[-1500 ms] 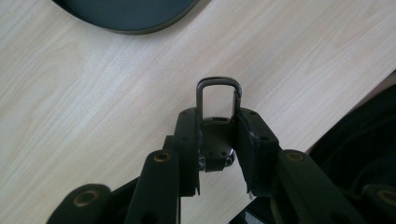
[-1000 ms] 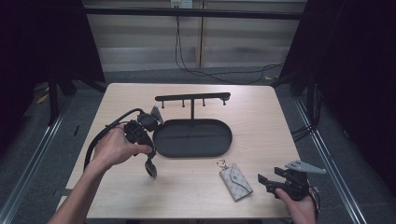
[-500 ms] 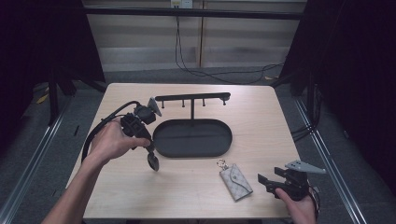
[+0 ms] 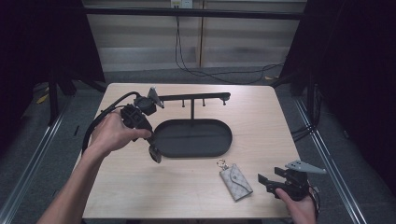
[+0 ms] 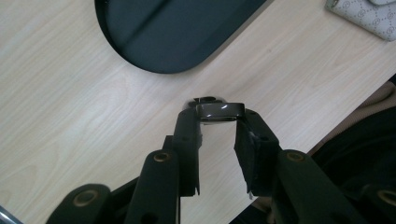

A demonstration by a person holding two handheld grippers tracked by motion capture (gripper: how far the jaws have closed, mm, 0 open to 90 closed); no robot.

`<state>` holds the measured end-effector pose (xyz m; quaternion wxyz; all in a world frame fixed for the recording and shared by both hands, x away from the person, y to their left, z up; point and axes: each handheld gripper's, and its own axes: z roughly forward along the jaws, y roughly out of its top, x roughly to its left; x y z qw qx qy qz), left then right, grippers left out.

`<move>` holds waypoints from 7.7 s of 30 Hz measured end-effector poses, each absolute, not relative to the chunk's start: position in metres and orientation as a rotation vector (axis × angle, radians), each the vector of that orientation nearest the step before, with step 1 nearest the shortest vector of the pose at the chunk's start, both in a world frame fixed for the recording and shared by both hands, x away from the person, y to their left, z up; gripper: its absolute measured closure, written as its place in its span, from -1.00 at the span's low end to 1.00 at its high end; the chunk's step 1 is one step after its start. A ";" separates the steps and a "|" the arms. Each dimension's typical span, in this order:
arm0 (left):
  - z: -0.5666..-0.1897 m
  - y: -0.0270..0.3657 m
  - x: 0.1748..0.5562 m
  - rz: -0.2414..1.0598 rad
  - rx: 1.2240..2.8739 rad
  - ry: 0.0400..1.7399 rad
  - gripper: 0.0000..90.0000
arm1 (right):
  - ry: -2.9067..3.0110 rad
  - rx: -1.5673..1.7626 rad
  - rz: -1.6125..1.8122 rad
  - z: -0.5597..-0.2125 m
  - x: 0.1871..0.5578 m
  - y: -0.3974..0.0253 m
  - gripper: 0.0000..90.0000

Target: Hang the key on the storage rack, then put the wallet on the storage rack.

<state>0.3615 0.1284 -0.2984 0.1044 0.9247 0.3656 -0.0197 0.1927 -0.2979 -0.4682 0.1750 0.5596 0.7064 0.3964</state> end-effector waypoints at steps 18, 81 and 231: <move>-0.284 0.116 0.380 -0.037 2.750 1.096 0.57 | 2.003 1.590 1.131 -0.468 0.193 -0.299 -0.50; -0.301 0.092 0.468 -0.094 2.685 1.362 0.57 | 2.017 1.578 1.156 -0.467 0.191 -0.300 -0.49; -0.466 0.238 0.245 0.096 2.070 1.058 -0.51 | 2.185 1.623 1.025 -0.441 0.220 -0.271 -0.21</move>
